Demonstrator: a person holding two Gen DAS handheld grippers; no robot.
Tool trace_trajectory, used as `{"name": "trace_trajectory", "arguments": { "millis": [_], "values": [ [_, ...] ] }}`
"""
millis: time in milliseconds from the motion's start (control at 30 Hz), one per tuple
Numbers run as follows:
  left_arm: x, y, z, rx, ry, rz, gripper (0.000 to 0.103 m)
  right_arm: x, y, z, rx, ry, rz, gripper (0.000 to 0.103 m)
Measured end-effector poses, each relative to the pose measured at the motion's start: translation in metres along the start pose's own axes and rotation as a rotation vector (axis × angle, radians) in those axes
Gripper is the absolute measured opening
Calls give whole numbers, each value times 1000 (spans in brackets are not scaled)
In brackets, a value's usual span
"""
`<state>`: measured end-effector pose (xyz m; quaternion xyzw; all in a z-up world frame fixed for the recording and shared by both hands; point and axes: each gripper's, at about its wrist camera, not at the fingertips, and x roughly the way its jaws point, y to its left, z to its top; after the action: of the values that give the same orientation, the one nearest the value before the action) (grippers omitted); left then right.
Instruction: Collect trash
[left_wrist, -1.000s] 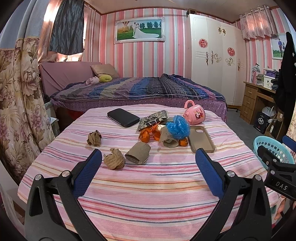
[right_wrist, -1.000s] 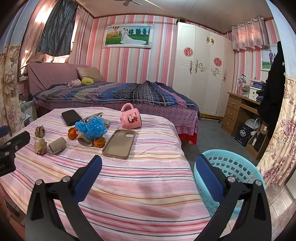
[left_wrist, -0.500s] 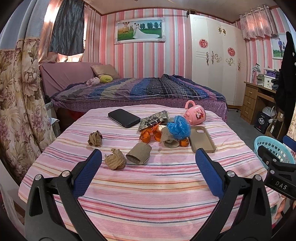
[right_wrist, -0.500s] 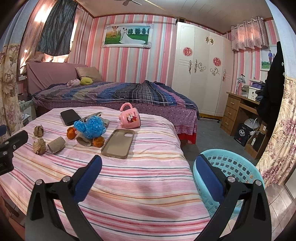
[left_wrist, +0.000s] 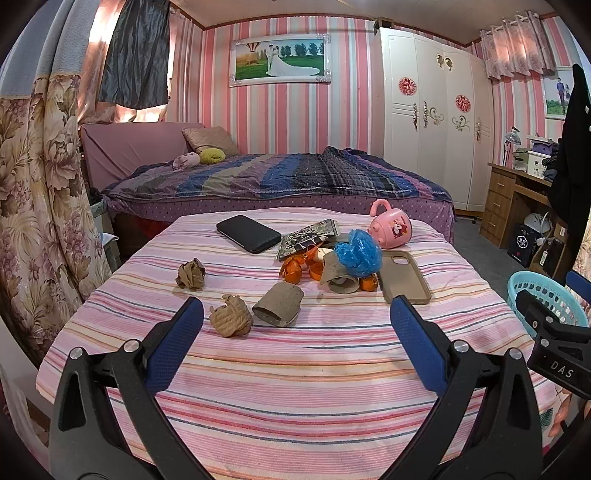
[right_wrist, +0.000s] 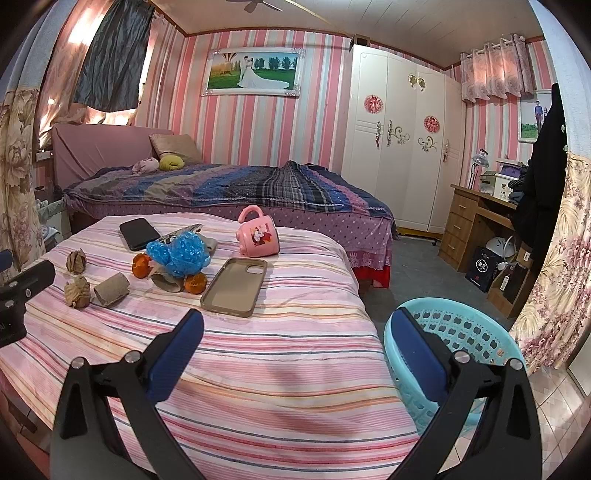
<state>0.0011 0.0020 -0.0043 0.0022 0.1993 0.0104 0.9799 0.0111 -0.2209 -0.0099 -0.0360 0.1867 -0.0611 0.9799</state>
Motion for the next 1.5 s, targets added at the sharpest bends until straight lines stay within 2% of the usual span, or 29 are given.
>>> {"name": "trace_trajectory", "arguments": {
  "millis": [1167, 1333, 1500],
  "values": [
    [0, 1, 0, -2, 0, 1, 98, 2, -8, -2, 10, 6, -12, 99],
    [4, 5, 3, -10, 5, 20, 98, 5, -10, 4, 26, 7, -9, 99],
    [8, 15, 22, -33, 4, 27, 98, 18, -11, 26, 37, 13, -13, 99]
  ]
}}
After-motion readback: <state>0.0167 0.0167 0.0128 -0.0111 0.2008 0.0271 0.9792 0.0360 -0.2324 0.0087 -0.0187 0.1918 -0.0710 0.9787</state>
